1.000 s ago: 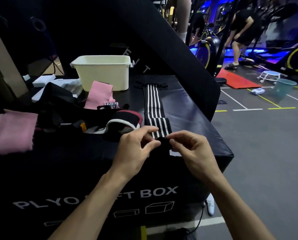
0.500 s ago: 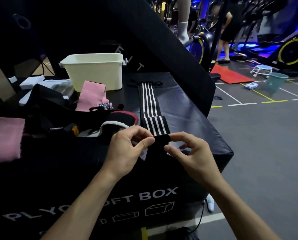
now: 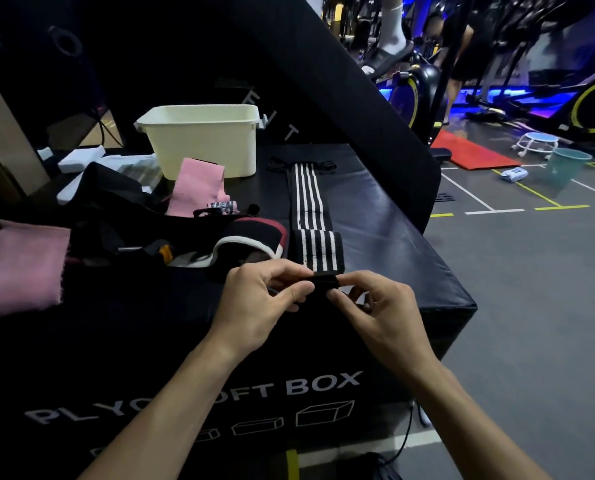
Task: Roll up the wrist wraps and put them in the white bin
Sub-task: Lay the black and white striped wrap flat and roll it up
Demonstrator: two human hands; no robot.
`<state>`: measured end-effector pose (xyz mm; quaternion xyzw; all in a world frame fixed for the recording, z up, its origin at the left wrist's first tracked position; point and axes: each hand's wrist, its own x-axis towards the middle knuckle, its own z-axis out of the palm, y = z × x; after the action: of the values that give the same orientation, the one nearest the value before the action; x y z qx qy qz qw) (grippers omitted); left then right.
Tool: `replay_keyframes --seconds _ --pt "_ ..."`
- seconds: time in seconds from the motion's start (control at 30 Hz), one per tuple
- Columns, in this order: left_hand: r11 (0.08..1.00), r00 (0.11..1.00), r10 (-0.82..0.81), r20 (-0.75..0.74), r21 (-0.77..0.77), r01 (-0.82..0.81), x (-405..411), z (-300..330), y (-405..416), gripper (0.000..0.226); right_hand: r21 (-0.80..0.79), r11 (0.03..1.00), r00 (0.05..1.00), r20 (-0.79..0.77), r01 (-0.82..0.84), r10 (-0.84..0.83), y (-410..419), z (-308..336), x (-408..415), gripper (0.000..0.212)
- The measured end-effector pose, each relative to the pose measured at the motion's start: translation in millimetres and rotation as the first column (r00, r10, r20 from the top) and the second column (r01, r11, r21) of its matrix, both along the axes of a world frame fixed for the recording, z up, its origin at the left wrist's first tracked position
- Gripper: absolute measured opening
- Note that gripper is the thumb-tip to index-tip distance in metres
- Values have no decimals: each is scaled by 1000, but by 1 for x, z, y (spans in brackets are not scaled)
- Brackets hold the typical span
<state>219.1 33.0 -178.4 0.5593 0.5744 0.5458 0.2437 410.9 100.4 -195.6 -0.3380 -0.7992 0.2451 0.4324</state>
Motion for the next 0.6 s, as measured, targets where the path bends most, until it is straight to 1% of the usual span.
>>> replay_keyframes --seconds 0.13,0.3,0.43,0.5,0.6 --pt "999 999 34 -21 20 -34 2 -3 0 12 -43 998 997 -64 -47 44 -4 2 -3 22" --pt "997 999 49 -4 57 -49 9 -5 0 11 59 998 998 -60 -12 15 -5 1 0 12" --pt "994 999 50 -15 95 -48 12 -7 0 13 78 997 999 -39 -13 16 -5 1 5 10" --pt "991 993 70 -92 119 -59 10 -8 2 13 70 997 999 -34 -10 12 -5 -2 6 11" --pt "992 963 72 -258 118 -43 4 -8 2 12 72 997 1000 -22 1 1 -4 -7 7 13"
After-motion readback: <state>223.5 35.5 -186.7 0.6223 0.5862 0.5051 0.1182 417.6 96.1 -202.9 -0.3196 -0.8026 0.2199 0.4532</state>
